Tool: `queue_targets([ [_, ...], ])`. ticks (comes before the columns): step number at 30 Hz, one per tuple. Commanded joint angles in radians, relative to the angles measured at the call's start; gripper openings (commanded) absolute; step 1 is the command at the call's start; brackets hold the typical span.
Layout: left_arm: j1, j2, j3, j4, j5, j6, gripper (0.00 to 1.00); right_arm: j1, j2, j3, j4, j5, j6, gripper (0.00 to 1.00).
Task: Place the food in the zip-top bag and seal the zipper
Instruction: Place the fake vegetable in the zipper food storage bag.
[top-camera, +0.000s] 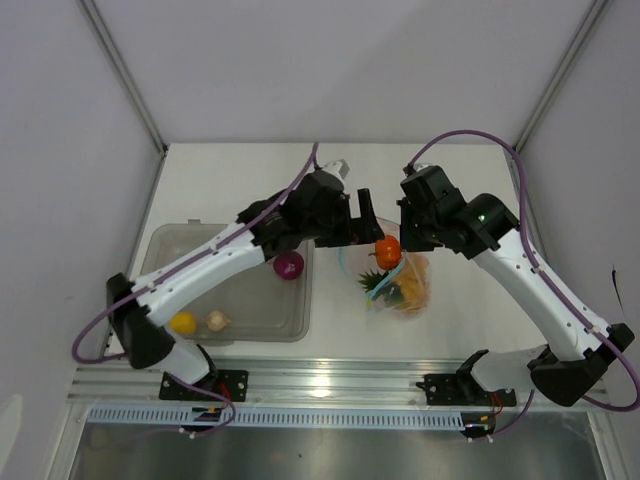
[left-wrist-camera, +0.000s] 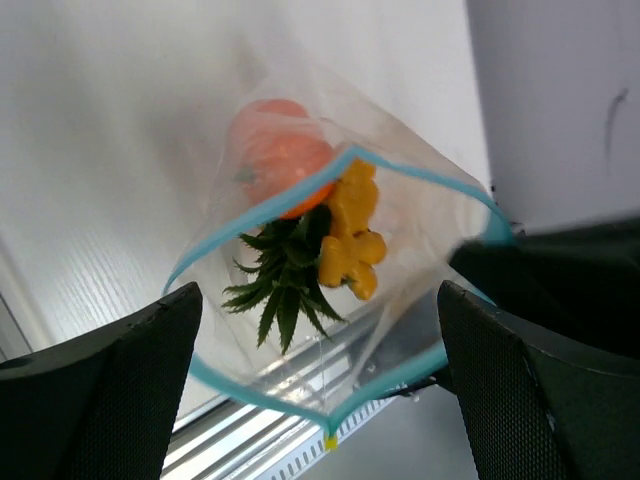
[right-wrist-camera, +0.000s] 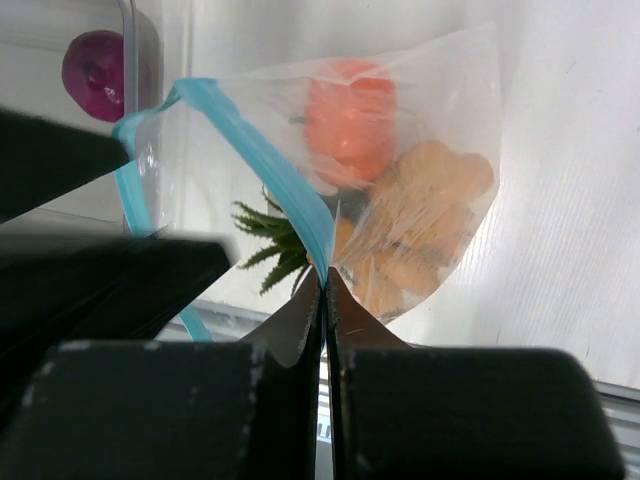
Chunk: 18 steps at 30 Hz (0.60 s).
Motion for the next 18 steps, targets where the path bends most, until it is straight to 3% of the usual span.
queue_targets([
  [1, -0.009, -0.179, -0.068, 0.085, -0.028, 0.044, 0.99, -0.001, -0.027, -0.004, 0.024, 0.007, -0.002, 0.0],
  [5, -0.009, -0.332, -0.231, 0.171, -0.069, 0.078, 0.97, -0.002, -0.027, -0.011, 0.022, 0.003, -0.005, 0.0],
  [11, 0.0, -0.481, -0.361, 0.133, -0.196, 0.154, 0.97, -0.011, -0.042, -0.007, 0.013, 0.014, -0.017, 0.0],
  [18, 0.207, -0.484, -0.461, -0.001, -0.155, 0.158, 0.99, -0.02, -0.056, -0.01, 0.001, 0.012, -0.03, 0.0],
])
